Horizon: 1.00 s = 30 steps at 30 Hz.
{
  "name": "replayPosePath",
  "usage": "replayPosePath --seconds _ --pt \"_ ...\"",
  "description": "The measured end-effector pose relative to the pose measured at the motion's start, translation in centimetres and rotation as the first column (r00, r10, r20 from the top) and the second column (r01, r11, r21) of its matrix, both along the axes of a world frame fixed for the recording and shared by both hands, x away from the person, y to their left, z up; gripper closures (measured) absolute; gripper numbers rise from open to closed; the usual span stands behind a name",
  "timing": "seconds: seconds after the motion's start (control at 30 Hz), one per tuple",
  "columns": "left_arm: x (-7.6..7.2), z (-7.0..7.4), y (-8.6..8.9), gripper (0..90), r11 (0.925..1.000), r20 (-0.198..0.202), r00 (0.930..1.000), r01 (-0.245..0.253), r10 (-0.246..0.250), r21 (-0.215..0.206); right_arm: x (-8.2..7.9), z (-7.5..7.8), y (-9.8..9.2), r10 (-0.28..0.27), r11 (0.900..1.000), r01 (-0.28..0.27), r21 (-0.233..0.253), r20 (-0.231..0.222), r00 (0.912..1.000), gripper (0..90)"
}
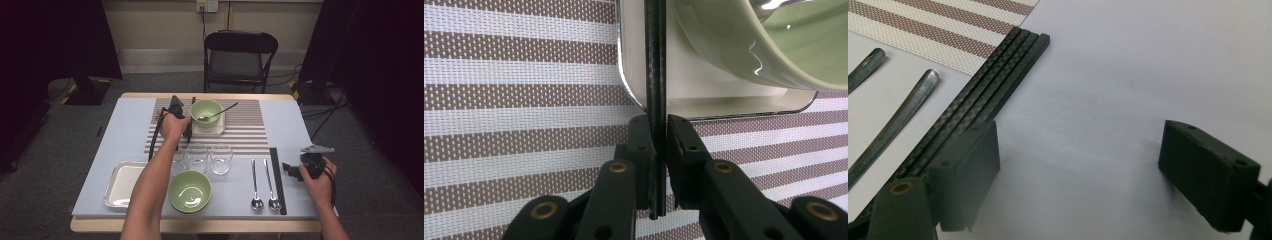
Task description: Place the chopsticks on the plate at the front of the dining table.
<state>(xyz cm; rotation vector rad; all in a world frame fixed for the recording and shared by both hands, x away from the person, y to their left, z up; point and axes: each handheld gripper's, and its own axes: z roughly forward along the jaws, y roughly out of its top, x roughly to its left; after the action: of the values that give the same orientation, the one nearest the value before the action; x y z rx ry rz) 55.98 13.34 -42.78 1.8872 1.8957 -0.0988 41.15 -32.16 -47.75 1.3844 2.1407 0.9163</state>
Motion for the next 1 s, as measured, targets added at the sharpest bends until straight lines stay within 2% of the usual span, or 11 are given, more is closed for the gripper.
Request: replayPosePath --seconds 0.27,0.3,0.33,0.5,0.57,0.63,0.77,0.83,0.87,0.93,1.0 --pt "0.0 0.0 0.0 80.0 0.9998 0.001 0.9998 -0.020 0.020 -0.001 0.0 0.0 0.0 0.000 1.000 0.000 0.000 0.000 1.0000 15.4" --pt "0.0 0.0 0.1 79.1 1.0000 -0.003 1.0000 -0.007 0.007 -0.003 0.0 0.0 0.0 0.000 1.000 0.000 0.000 0.000 1.0000 15.4" --pt "0.0 0.0 0.0 77.9 0.9998 0.002 0.9998 -0.021 0.021 -0.005 0.0 0.0 0.0 -0.002 1.000 0.002 0.001 -0.003 1.0000 15.4" --pt "-0.1 -0.1 0.1 75.3 0.9995 0.007 0.9997 -0.025 0.025 -0.018 0.0 0.0 0.0 0.000 1.000 0.000 0.000 0.000 1.0000 15.4" --pt "-0.1 -0.1 0.2 74.6 0.9999 0.002 1.0000 -0.005 0.005 -0.015 0.0 0.0 0.0 0.000 1.000 0.000 0.000 0.000 1.0000 15.4" --pt "-0.2 0.0 0.2 73.7 0.9995 0.006 0.9997 -0.025 0.025 -0.017 0.0 0.0 0.0 0.000 1.000 0.000 0.000 0.000 1.0000 15.4" --pt "-0.4 0.2 0.5 72.1 0.9994 0.012 0.9997 -0.022 0.022 -0.027 0.0 0.0 0.0 0.000 1.000 0.000 0.000 0.000 1.0000 15.4" --pt "-0.4 0.3 0.8 71.2 0.9996 0.015 0.9999 -0.003 0.003 -0.027 0.0 0.0 0.0 0.001 1.000 -0.001 0.000 -0.001 1.0000 15.4" --pt "-0.5 0.4 0.7 70.9 0.9991 0.025 0.9993 -0.027 0.028 -0.033 0.0 0.0 0.0 0.002 1.000 -0.002 -0.001 0.000 1.0000 15.4" --pt "-0.6 0.7 1.1 70.3 0.9995 0.022 0.9997 -0.003 0.004 -0.030 0.0 0.0 0.0 0.002 1.000 -0.002 -0.001 0.000 1.0000 15.3" --pt "-0.6 0.8 1.2 70.0 0.9991 0.031 0.9992 -0.025 0.026 -0.033 0.0 0.0 0.0 0.002 1.000 -0.002 -0.001 0.000 1.0000 15.3"
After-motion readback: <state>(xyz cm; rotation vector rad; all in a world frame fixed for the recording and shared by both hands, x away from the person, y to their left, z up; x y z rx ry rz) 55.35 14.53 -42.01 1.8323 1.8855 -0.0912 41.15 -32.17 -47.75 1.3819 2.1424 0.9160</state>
